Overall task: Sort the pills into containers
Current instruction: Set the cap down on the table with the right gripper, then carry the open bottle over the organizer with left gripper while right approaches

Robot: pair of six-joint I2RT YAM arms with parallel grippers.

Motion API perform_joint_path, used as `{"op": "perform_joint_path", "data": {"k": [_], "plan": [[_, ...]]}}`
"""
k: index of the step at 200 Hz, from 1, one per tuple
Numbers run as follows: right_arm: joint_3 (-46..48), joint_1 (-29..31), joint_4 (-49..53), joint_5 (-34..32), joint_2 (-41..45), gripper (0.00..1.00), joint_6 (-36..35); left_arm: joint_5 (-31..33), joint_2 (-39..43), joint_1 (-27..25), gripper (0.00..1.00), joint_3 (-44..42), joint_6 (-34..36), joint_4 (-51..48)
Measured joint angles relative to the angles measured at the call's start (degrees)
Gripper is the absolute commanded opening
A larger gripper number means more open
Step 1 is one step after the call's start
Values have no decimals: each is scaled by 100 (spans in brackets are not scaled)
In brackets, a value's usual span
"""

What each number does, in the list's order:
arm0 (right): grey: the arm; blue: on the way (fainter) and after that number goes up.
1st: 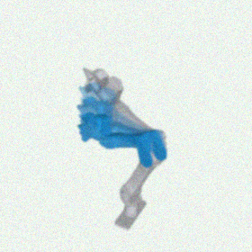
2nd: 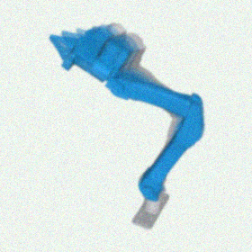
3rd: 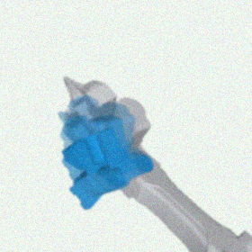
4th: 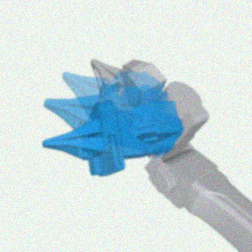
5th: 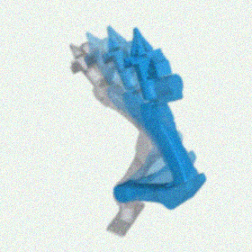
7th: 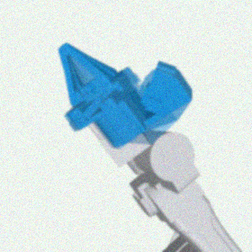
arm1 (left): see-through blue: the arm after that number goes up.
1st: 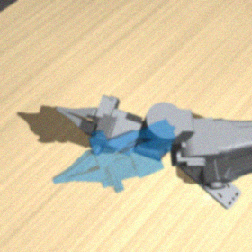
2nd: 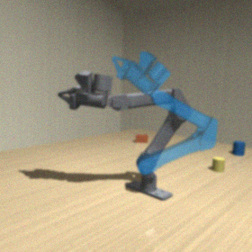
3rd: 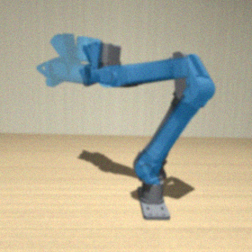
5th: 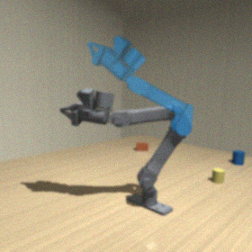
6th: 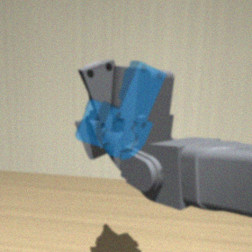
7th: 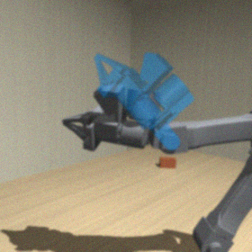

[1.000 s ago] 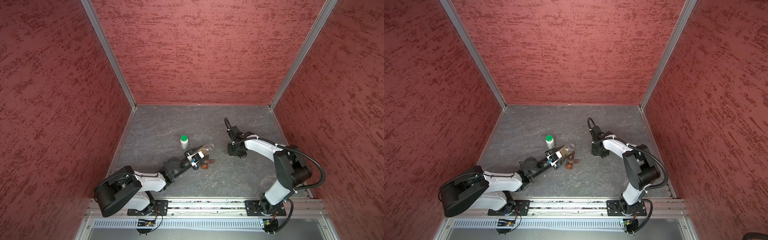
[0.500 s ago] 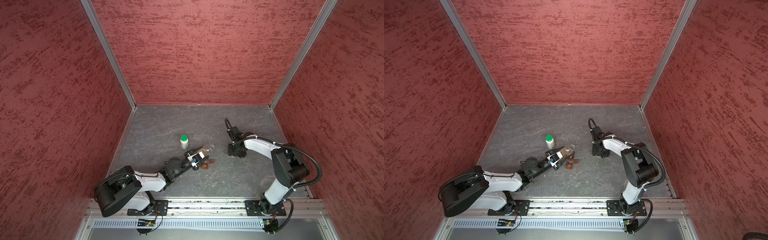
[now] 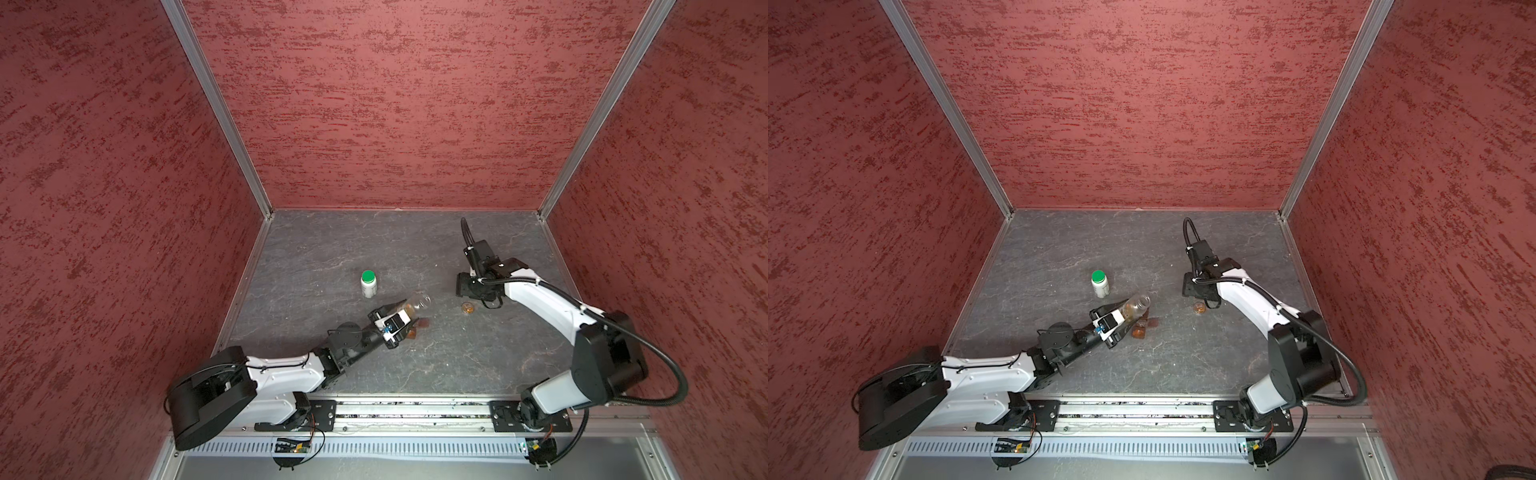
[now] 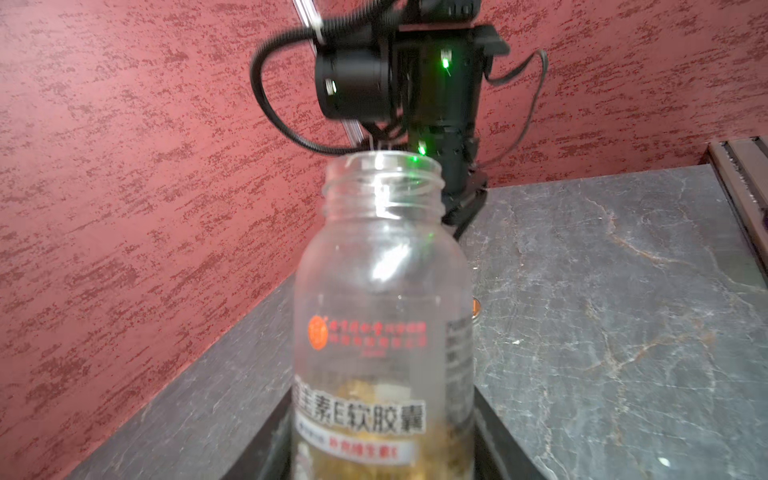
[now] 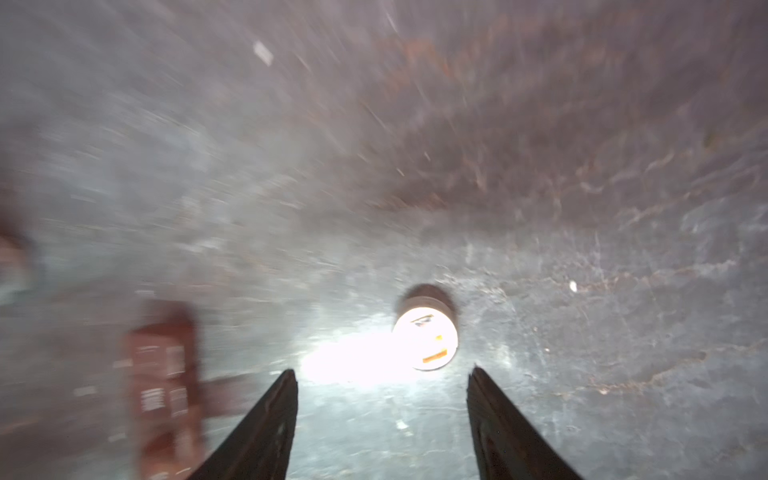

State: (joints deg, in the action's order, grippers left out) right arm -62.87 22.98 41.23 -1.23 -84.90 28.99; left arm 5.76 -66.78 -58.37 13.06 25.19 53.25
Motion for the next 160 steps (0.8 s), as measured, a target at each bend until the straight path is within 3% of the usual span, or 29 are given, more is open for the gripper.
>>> {"op": "perform_joint_path", "data": {"k": [39,84,128,160], "plan": [[417,0,-1108,1106,645,61,186,927,933,-715,0,-66,-553,-1327],[1622,7,-2691,2221,763,58,651,1694,1558,-850,0,-94,-1663,-3180],[1923,7,-3460,2662,603,57,855,1685,1589,-684,0,173,-2452,-4513],[1928,7,-3764,2730,525,57,861,1460,1034,-337,0,468,-2868,-4872]]}}
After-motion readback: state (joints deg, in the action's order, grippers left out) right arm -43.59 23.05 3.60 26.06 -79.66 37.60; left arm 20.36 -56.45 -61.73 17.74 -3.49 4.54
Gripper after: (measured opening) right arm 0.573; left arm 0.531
